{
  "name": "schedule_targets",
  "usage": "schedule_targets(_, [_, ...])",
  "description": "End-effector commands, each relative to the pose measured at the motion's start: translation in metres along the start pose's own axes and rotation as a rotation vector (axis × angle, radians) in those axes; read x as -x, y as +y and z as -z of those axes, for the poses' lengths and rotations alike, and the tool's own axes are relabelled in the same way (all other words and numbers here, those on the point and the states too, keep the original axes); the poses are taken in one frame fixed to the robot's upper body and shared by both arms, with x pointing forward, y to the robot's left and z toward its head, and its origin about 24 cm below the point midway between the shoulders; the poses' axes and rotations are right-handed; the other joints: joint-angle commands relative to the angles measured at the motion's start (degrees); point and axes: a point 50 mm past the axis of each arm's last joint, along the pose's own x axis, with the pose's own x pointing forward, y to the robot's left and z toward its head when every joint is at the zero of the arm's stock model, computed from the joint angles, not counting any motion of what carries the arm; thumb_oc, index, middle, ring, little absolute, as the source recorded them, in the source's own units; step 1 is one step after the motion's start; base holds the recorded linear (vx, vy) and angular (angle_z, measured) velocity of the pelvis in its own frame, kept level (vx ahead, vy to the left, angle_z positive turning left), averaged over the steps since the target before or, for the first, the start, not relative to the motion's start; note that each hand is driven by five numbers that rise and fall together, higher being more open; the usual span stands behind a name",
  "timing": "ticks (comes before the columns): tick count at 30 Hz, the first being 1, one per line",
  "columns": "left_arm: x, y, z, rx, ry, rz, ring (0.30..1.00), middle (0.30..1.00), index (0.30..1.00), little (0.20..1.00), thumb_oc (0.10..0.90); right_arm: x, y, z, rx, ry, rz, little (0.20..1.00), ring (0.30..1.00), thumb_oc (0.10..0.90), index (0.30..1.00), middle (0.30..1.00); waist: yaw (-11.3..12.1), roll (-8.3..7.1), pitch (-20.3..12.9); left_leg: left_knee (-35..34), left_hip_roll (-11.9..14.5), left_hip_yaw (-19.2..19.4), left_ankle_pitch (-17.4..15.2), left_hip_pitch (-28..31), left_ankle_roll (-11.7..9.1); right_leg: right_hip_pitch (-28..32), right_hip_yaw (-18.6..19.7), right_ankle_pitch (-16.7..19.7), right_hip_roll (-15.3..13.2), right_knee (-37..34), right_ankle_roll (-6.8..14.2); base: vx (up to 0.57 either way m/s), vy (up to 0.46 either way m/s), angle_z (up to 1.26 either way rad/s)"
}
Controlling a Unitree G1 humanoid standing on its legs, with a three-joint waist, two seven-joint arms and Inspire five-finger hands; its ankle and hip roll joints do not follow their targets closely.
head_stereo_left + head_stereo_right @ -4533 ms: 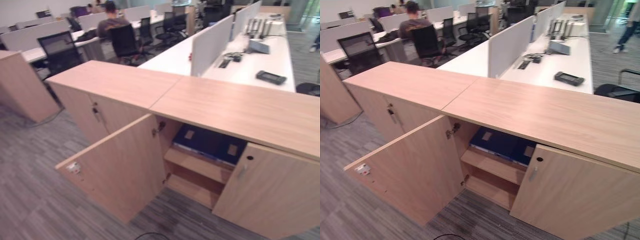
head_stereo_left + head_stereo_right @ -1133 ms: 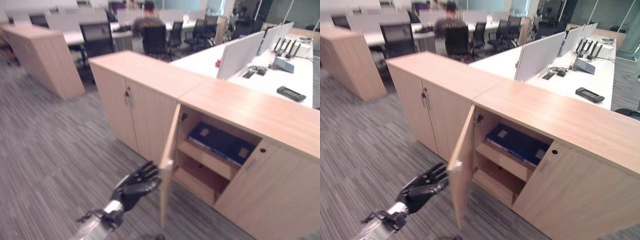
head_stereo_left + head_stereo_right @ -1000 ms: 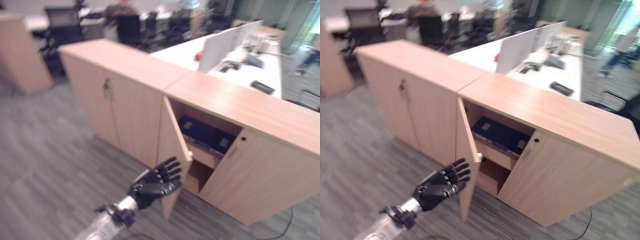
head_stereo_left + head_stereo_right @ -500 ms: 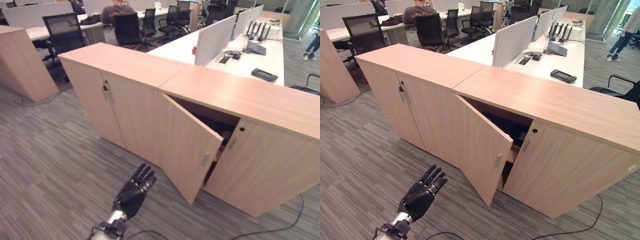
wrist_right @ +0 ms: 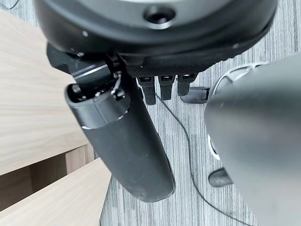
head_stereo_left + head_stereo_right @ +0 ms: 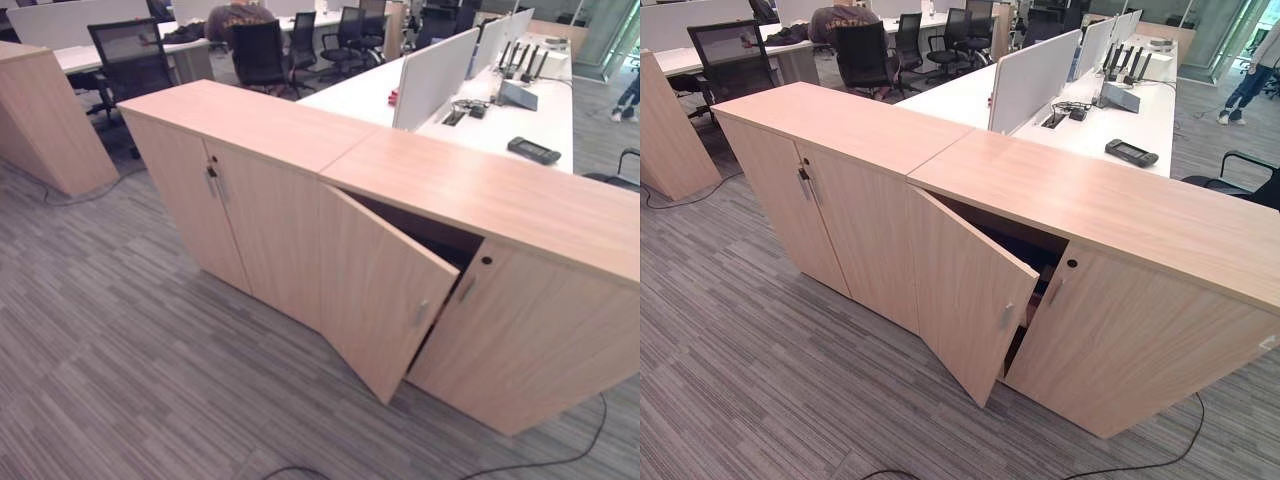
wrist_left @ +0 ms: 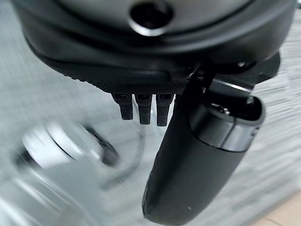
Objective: Put the empty folder in the office cabinet
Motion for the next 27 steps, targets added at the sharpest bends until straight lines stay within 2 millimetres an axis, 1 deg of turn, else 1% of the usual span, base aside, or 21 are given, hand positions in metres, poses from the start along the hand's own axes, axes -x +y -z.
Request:
schedule_targets(1, [-0.002, -0.006, -0.033, -0.153, -0.155, -0.101, 0.9, 0.9, 0.9, 0.9, 0.8, -0.002, 0.01, -0.009, -0.056, -0.046, 0.016, 0.9, 0.9, 0.8, 0.9, 0.9, 0.05, 0.03, -1.62, -0.5, 1.43, 0.18, -6.14, 1.47, -1.44, -0.62, 0.22, -3.85, 0.78, 0.27, 1.39, 0.03, -0.041, -0.02])
schedule_targets(2, [-0.002, -0.007, -0.037, -0.214, -0.184, -0.14, 0.9, 0.9, 0.9, 0.9, 0.8, -0.002, 0.012, -0.009, -0.074, -0.05, 0.025, 0.9, 0.9, 0.8, 0.9, 0.9, -0.08, -0.13, -1.6, -0.5, 1.54, 0.23, -6.1, 1.54, -1.54, -0.6, 0.33, -3.94, 0.83, 0.27, 1.32, 0.02, -0.03, 0.01])
schedule_targets(3, [-0.002, -0.008, -0.037, -0.216, -0.185, -0.141, 0.9, 0.9, 0.9, 0.9, 0.8, -0.002, 0.012, -0.009, -0.075, -0.05, 0.025, 0.9, 0.9, 0.8, 0.9, 0.9, -0.05, -0.14, -1.59, -0.5, 1.55, 0.24, -6.1, 1.54, -1.55, -0.6, 0.34, -3.96, 0.84, 0.27, 1.31, 0.02, -0.057, 0.01])
schedule_targets(4, [-0.002, -0.015, -0.03, -0.283, -0.16, -0.116, 0.9, 0.9, 0.9, 0.9, 0.8, -0.002, 0.012, -0.01, -0.111, -0.062, 0.041, 0.9, 0.9, 0.8, 0.9, 0.9, -0.28, -0.24, -1.4, -0.5, 1.66, 0.31, -5.99, 1.57, -1.63, -0.67, 0.5, -4.0, 1.05, 0.27, 1.2, 0.01, -0.07, -0.01])
schedule_targets(6, [-0.002, -0.013, -0.022, -0.279, -0.119, -0.101, 0.9, 0.9, 0.9, 0.9, 0.8, -0.002, 0.009, -0.013, -0.137, -0.073, 0.054, 0.9, 0.9, 0.8, 0.9, 0.9, -0.54, -0.26, -1.07, -0.5, 2.01, 0.41, -5.96, 1.63, -1.74, -0.89, 0.88, -4.1, 1.34, 0.27, 1.1, 0.01, -0.085, -0.03])
schedule_targets(9, [-0.002, -0.016, -0.019, -0.28, -0.097, -0.075, 0.9, 0.9, 0.9, 0.9, 0.8, -0.002, 0.01, -0.013, -0.148, -0.072, 0.047, 0.9, 0.9, 0.8, 0.9, 0.9, -0.78, -0.15, -0.84, -0.5, 2.39, 0.69, -5.91, 1.76, -1.86, -0.88, 1.23, -4.34, 1.56, 0.27, 0.9, 0.02, -0.097, -0.14])
schedule_targets(10, [-0.003, -0.024, -0.021, -0.248, -0.099, -0.028, 0.9, 0.9, 0.9, 0.9, 0.8, -0.002, 0.008, -0.014, -0.153, -0.07, 0.042, 0.9, 0.9, 0.8, 0.9, 0.9, -1.34, 0.13, -0.49, -0.5, 2.77, 0.95, -6.02, 2.27, -2.03, -0.53, 1.88, -4.56, 1.86, 0.27, 0.58, 0.04, -0.115, -0.1])
schedule_targets(12, [-0.003, -0.032, -0.027, -0.234, -0.116, 0.031, 0.9, 0.9, 0.9, 0.9, 0.8, -0.002, 0.006, -0.017, -0.155, -0.077, 0.042, 0.9, 0.9, 0.8, 0.9, 0.9, -1.96, 0.4, 0.16, -0.11, 3.24, 1.11, -6.15, 2.81, -2.12, -0.03, 2.35, -4.68, 2.18, 0.27, 0.11, 0.04, -0.155, -0.11])
schedule_targets(14, [-0.003, -0.042, -0.032, -0.203, -0.123, 0.097, 0.9, 0.9, 0.9, 0.9, 0.8, -0.001, 0.002, -0.021, -0.15, -0.084, 0.043, 0.9, 0.9, 0.8, 0.9, 0.9, -2.81, 0.59, 1.16, 2.59, 3.81, 1.33, -7.14, 2.39, -2.27, 0.38, 3.14, -5.02, 2.58, 0.49, -0.63, 0.02, -0.144, -0.06])
schedule_targets(16, [-0.003, -0.052, -0.04, -0.161, -0.138, 0.146, 0.9, 0.9, 0.9, 0.9, 0.8, -0.001, 0.0, -0.023, -0.135, -0.086, 0.043, 0.9, 0.9, 0.8, 0.9, 0.9, -3.55, 0.65, 2.14, 6.68, 4.21, 1.85, -8.36, 1.53, -2.56, 0.32, 3.9, -6.31, 2.92, 1.78, -1.54, 0.01, -0.154, -0.16])
schedule_targets(18, [-0.003, -0.062, -0.047, -0.12, -0.154, 0.192, 0.9, 0.9, 0.9, 0.9, 0.8, -0.001, -0.002, -0.026, -0.122, -0.087, 0.044, 0.9, 0.9, 0.8, 0.9, 0.9, -4.1, 0.58, 3.51, 13.11, 4.17, 2.12, -9.31, -0.25, -2.96, 0.47, 5.12, -7.95, 3.3, 3.45, -2.73, 0.01, -0.153, -0.18])
schedule_targets(19, [-0.002, -0.068, -0.051, -0.108, -0.166, 0.217, 0.9, 0.9, 0.9, 0.9, 0.8, -0.001, -0.002, -0.028, -0.109, -0.09, 0.044, 0.9, 0.9, 0.8, 0.9, 0.9, -4.22, 0.59, 4.2, 16.77, 3.84, 1.86, -8.81, -1.22, -2.96, 0.5, 5.94, -8.66, 3.4, 4.38, -3.46, 0.01, -0.116, -0.25])
schedule_targets(20, [-0.001, -0.072, -0.054, -0.098, -0.173, 0.237, 0.9, 0.9, 0.9, 0.9, 0.8, -0.001, -0.003, -0.031, -0.094, -0.095, 0.042, 0.9, 0.9, 0.8, 0.9, 0.9, -4.14, 0.67, 4.87, 20.72, 3.33, 1.11, -8.29, -2.36, -2.78, 0.37, 6.9, -9.28, 3.49, 5.4, -4.13, -0.05, -0.066, -0.37])
schedule_targets(21, [-0.001, -0.077, -0.058, -0.074, -0.188, 0.257, 0.9, 0.9, 0.9, 0.9, 0.8, -0.001, -0.002, -0.037, -0.073, -0.107, 0.037, 0.9, 0.9, 0.8, 0.9, 0.9, -3.98, 0.47, 5.63, 23.98, 1.78, -0.32, -5.54, -4.37, -2.13, -0.39, 7.19, -9.0, 2.98, 6.27, -4.84, -0.06, -0.03, -0.38])
schedule_targets(22, [0.0, -0.081, -0.059, -0.073, -0.192, 0.269, 0.9, 0.9, 0.9, 0.9, 0.8, -0.001, -0.001, -0.04, -0.06, -0.114, 0.037, 0.9, 0.9, 0.8, 0.9, 0.9, -3.63, 0.42, 6.02, 25.83, 0.04, -2.82, -4.59, -5.89, -2.01, -0.81, 7.98, -9.1, 2.92, 6.74, -4.91, -0.06, -0.003, -0.53])
schedule_targets(23, [0.001, -0.087, -0.059, -0.102, -0.193, 0.287, 0.9, 0.9, 0.9, 0.9, 0.8, -0.001, 0.001, -0.047, -0.028, -0.128, 0.034, 0.9, 0.9, 0.8, 0.9, 0.9, -3.04, 0.35, 6.16, 25.34, -3.2, -6.38, -5.16, -8.11, -1.65, -1.64, 9.34, -9.28, 2.88, 7.16, -4.84, 0.03, -0.005, -0.49])
schedule_targets(25, [0.001, -0.088, -0.055, -0.176, -0.188, 0.29, 0.9, 0.9, 0.9, 0.9, 0.8, -0.001, 0.004, -0.051, 0.012, -0.139, 0.023, 0.9, 0.9, 0.8, 0.9, 0.9, -2.68, 0.08, 5.74, 21.66, -5.88, -10.34, -7.54, -9.86, -1.22, -2.12, 11.45, -9.36, 2.86, 7.55, -4.37, 0.09, 0.03, -0.38])
schedule_targets(26, [0.001, -0.088, -0.054, -0.217, -0.189, 0.288, 0.9, 0.9, 0.9, 0.9, 0.8, -0.001, 0.006, -0.053, 0.026, -0.147, 0.019, 0.9, 0.9, 0.8, 0.9, 0.9, -2.49, 0.15, 5.5, 19.34, -6.88, -12.28, -6.85, -10.54, -1.19, -2.29, 12.51, -9.16, 3.02, 7.39, -4.05, 0.11, 0.048, -0.81])
schedule_targets(27, [0.001, -0.088, -0.054, -0.257, -0.193, 0.287, 0.9, 0.9, 0.9, 0.9, 0.8, -0.001, 0.006, -0.057, 0.047, -0.159, 0.022, 0.9, 0.9, 0.8, 0.9, 0.9, -2.2, 0.54, 5.51, 17.68, -7.68, -14.09, -5.47, -12.33, -1.17, -2.06, 13.14, -9.01, 3.61, 7.01, -3.81, 0.1, 0.048, -1.02])
